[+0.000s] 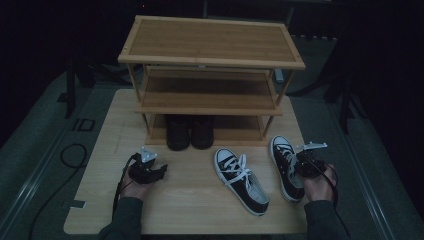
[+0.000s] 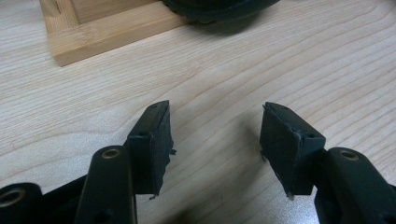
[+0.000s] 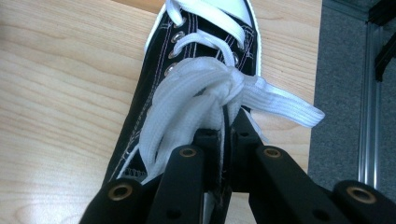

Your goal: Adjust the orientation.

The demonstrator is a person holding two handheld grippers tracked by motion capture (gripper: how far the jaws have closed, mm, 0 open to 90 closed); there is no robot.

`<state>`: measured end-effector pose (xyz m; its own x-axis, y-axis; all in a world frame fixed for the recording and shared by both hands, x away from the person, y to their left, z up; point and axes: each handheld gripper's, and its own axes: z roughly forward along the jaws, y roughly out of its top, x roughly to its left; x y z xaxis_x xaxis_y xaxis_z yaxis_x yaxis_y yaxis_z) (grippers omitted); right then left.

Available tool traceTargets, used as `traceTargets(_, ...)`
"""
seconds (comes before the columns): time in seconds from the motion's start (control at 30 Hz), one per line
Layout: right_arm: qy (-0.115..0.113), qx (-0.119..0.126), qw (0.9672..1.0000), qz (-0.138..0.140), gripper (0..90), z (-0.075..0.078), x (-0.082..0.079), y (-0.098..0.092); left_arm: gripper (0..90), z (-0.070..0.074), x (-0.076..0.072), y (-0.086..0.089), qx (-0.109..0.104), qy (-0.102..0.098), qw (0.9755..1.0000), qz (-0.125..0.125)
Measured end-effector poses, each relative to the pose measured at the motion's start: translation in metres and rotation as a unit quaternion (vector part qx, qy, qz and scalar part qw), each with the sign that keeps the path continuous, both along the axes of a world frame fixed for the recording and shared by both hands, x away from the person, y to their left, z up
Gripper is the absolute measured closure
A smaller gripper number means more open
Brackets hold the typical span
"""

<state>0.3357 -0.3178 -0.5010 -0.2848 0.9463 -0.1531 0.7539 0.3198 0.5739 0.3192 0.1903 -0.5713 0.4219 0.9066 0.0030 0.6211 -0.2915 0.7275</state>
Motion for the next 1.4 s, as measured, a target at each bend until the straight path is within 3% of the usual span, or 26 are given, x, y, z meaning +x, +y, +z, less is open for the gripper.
traceTargets(0.73, -0.037, -0.022, 0.9979, 0.049, 85.7, 0.021, -0.019, 0.008, 43.7, 0.000, 0.000, 0.000, 0.000, -0.001, 1.0000, 0.001)
traceTargets(1.4, -0.053, -0.009, 0.9897, 0.133, 85.6, 0.017, -0.012, 0.034, 43.6, 0.000, 0.000, 0.000, -0.001, -0.001, 1.0000, 0.001)
